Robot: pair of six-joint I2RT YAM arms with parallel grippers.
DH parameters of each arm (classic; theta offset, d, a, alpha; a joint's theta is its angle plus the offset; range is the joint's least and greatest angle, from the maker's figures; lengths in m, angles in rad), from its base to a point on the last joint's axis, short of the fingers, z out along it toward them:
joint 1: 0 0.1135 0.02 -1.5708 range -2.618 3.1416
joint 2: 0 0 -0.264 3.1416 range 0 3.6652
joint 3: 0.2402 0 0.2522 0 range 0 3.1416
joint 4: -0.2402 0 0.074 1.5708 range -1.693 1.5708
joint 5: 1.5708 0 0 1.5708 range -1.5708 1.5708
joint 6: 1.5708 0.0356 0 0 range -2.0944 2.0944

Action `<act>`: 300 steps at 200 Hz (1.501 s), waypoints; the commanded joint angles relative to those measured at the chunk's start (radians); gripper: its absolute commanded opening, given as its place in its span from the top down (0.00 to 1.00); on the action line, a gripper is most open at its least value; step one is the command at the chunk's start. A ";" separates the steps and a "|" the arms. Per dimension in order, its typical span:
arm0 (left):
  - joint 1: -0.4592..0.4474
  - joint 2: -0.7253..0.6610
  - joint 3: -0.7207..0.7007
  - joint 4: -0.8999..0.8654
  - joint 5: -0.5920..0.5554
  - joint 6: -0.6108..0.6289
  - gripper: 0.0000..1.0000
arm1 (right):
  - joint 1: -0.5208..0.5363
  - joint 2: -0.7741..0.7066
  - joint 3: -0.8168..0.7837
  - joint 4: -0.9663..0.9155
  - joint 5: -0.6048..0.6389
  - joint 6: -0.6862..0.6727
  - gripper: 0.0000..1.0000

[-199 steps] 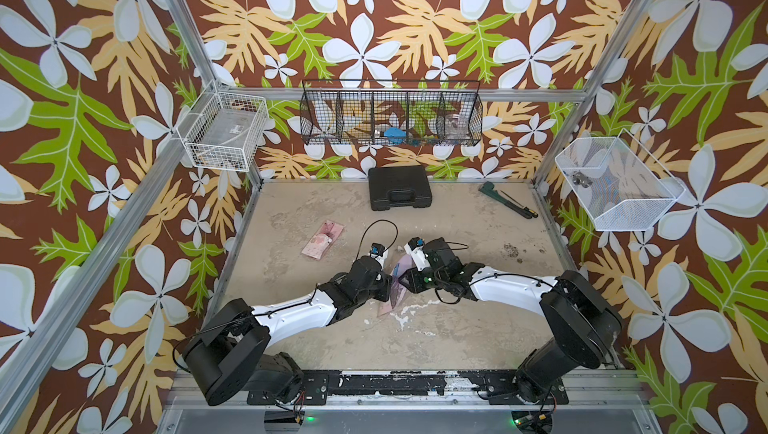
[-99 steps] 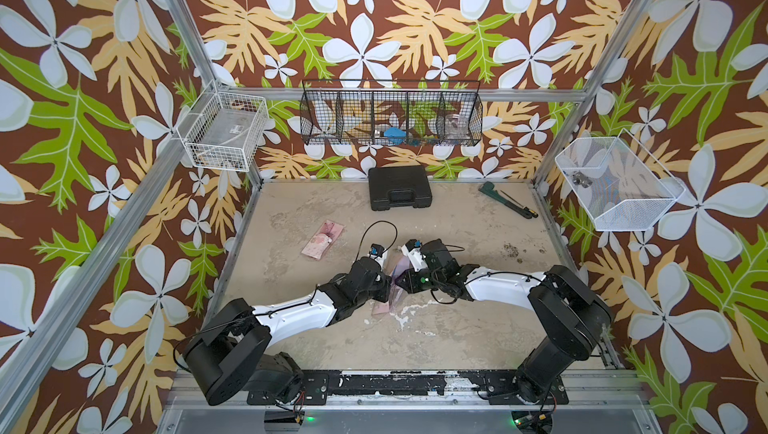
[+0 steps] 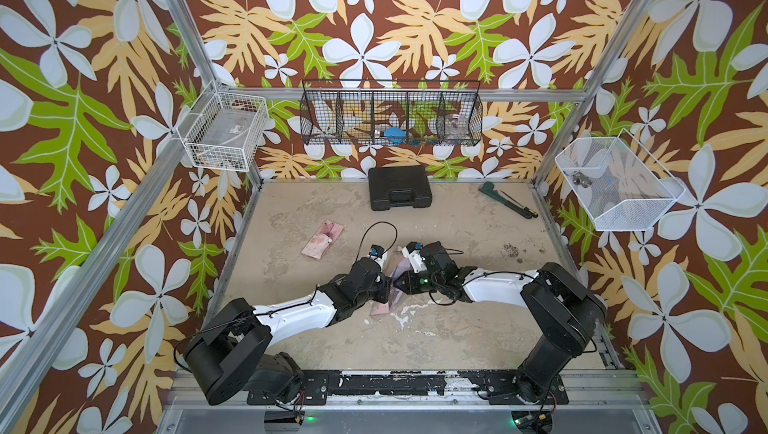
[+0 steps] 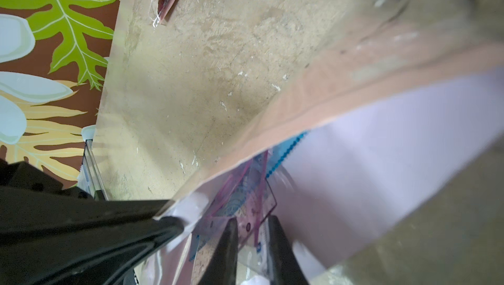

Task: Open the ruler set and take out the ruler
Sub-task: Take out the ruler from the ruler set bag.

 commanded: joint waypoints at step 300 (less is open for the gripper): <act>0.000 0.023 -0.004 0.032 -0.023 0.008 1.00 | -0.037 -0.124 0.012 -0.081 0.031 -0.106 0.89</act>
